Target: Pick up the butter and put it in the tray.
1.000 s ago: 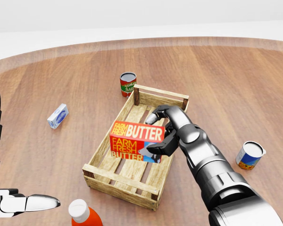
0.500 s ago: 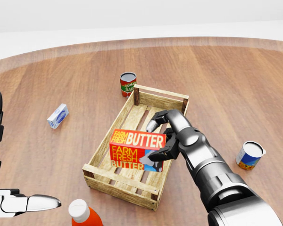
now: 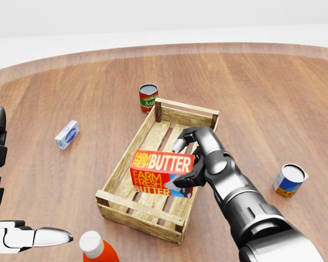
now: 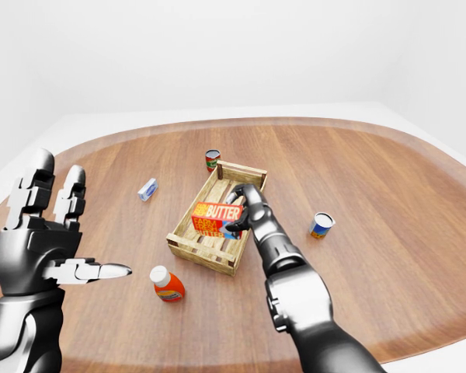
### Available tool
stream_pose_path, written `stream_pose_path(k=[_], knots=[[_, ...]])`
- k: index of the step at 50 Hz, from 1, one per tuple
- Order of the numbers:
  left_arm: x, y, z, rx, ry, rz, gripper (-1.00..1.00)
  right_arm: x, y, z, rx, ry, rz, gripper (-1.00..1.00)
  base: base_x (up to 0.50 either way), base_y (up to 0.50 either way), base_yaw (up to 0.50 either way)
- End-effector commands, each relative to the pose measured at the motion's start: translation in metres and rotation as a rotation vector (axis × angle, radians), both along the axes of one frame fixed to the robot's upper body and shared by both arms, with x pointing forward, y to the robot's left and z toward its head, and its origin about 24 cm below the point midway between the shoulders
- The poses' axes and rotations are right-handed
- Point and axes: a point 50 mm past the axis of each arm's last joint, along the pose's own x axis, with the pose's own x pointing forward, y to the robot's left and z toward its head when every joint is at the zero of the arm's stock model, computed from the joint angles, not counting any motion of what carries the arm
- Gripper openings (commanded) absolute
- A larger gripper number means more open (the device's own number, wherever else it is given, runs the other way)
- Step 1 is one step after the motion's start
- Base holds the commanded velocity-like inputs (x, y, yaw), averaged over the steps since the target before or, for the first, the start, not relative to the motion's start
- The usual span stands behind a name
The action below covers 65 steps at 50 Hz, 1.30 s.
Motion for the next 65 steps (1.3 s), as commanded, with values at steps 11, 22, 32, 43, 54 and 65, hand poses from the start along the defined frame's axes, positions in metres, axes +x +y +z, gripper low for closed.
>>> stream_pose_path(k=[11,22,32,43,54,65], knots=[[-0.001,0.0,0.0,0.002,-0.002,-0.001,1.0,0.005,0.009,0.013,0.05,-0.117,-0.061,-1.0,0.0,0.0,0.0],[-0.001,0.001,0.002,0.001,-0.011,0.0,1.0,0.006,0.008,0.015,0.058,-0.123,-0.077,0.43,0.0,0.0,0.0],[-0.001,0.001,0.001,0.0,-0.007,0.0,1.0,0.006,0.008,0.015,0.066,-0.122,-0.072,1.0,0.0,0.0,0.0],[-0.002,0.001,0.001,0.002,-0.007,-0.002,1.0,0.005,0.011,0.015,0.073,-0.127,-0.051,1.0,0.0,0.0,0.0],[-0.001,0.0,0.001,0.001,-0.005,-0.002,1.0,0.01,0.02,0.027,0.096,-0.131,-0.025,1.0,0.0,0.0,0.0],[-0.002,0.0,0.001,0.003,-0.005,-0.003,1.0,-0.008,0.047,0.107,0.22,-0.463,0.25,1.0,0.0,0.0,0.0]])
